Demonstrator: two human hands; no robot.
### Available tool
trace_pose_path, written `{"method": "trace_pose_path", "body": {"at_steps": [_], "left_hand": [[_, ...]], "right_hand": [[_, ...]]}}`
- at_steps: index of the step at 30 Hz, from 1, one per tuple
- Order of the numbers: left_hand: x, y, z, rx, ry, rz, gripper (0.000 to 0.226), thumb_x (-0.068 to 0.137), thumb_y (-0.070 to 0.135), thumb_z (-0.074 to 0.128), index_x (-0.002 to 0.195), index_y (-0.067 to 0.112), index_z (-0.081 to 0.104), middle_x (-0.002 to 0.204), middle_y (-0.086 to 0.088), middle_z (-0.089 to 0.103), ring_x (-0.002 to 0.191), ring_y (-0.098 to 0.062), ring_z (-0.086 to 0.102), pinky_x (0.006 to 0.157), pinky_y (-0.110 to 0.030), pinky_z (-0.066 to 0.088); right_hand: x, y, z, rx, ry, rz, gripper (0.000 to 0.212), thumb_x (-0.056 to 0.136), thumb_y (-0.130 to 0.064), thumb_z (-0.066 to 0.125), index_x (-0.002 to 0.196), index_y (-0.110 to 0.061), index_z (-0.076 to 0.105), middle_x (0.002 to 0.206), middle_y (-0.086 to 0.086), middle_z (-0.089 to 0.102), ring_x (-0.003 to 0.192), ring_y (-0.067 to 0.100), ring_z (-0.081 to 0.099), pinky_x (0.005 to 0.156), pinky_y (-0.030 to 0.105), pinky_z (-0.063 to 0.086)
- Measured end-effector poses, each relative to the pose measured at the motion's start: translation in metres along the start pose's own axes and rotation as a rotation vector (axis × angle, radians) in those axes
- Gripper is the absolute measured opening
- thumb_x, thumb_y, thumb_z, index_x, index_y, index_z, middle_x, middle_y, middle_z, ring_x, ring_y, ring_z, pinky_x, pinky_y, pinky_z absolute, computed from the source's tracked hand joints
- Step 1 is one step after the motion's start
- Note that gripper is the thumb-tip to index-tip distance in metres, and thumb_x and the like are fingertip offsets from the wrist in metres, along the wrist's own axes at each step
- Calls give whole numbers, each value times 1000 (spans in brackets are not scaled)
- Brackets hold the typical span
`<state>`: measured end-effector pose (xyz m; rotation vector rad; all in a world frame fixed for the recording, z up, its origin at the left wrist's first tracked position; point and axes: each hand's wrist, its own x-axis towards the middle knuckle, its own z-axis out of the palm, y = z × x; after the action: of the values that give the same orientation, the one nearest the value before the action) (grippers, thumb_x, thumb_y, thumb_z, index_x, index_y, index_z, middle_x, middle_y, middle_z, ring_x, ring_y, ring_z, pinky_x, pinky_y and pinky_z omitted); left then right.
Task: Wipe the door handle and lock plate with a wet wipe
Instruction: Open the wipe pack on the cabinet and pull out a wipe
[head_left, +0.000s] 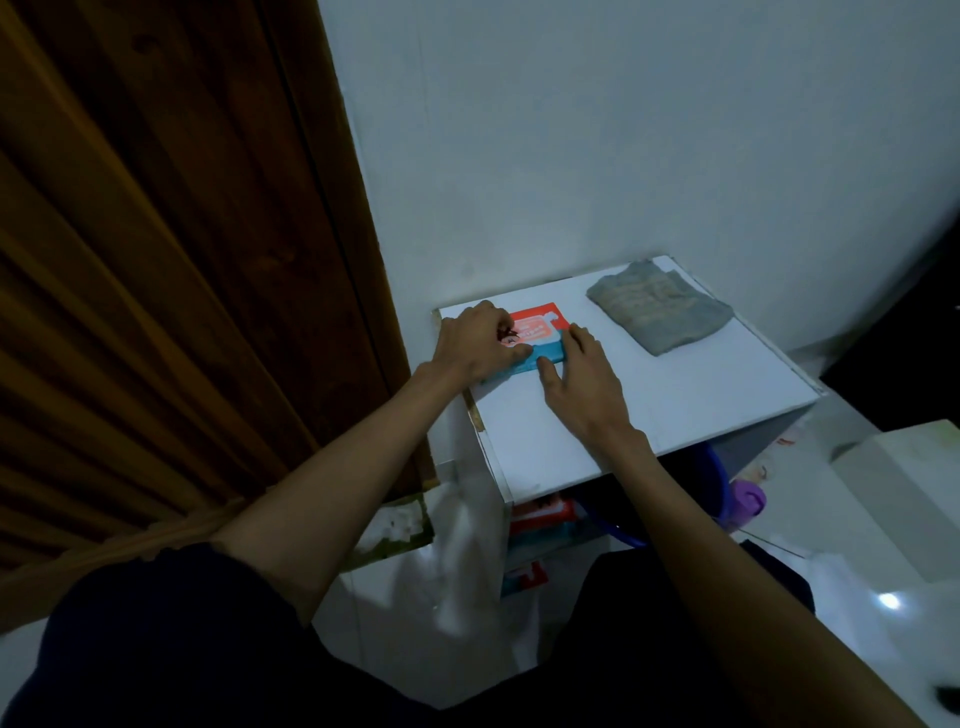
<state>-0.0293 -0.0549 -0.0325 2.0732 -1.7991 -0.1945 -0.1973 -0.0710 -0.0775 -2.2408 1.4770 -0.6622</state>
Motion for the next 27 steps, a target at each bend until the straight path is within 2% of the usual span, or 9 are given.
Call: {"method": "trace_pose_path", "body": {"at_steps": [7, 10, 13, 17, 20, 24, 27], "left_hand": [[5, 0, -5, 39, -18, 40, 49, 90, 54, 60, 122, 17, 67, 119, -1, 69, 90, -14, 57, 59, -16, 38], [8, -1, -8, 3, 10, 22, 50, 92, 57, 55, 119, 17, 70, 114, 0, 71, 91, -13, 60, 66, -19, 44], [11, -2, -12, -84, 38, -33, 52, 93, 59, 53, 119, 17, 70, 114, 0, 71, 86, -11, 59, 65, -18, 45], [13, -3, -16, -137, 96, -76, 45, 99, 47, 48, 123, 13, 66, 119, -4, 70, 99, -19, 64, 75, -21, 45], [13, -7, -17, -204, 203, -185, 40, 99, 44, 50, 119, 13, 65, 117, -4, 69, 100, -19, 63, 75, -21, 42], [10, -14, -11, -290, 318, -363, 31, 95, 43, 59, 107, 15, 51, 107, -4, 65, 86, -15, 59, 70, -23, 42], [7, -19, -5, -347, 403, -399, 28, 93, 36, 63, 98, 18, 42, 100, -6, 63, 85, -19, 63, 66, -23, 47]], "right_hand": [[-1, -2, 0, -44, -14, 16, 63, 101, -47, 39, 153, -15, 25, 159, 6, 28, 148, 27, 24, 119, 44, 27], [-1, -2, 1, -53, -4, 4, 62, 101, -48, 38, 152, -15, 26, 158, 6, 30, 146, 27, 28, 118, 42, 30], [-1, -3, 0, -72, -10, -4, 64, 101, -49, 37, 154, -18, 20, 161, 4, 24, 148, 26, 23, 119, 40, 23], [-3, -3, -1, -101, -26, -7, 62, 102, -49, 35, 154, -21, 19, 162, 4, 21, 150, 27, 19, 119, 41, 21], [-2, -3, -1, -102, -38, 7, 62, 101, -50, 35, 154, -22, 20, 162, 3, 20, 150, 27, 18, 119, 42, 21], [-1, -2, 0, -86, -34, 10, 62, 100, -52, 37, 153, -24, 23, 161, 2, 23, 149, 26, 21, 119, 45, 28], [-1, -1, 0, -88, -27, 3, 60, 100, -51, 37, 152, -23, 26, 161, 2, 25, 149, 25, 22, 119, 44, 27]]}}
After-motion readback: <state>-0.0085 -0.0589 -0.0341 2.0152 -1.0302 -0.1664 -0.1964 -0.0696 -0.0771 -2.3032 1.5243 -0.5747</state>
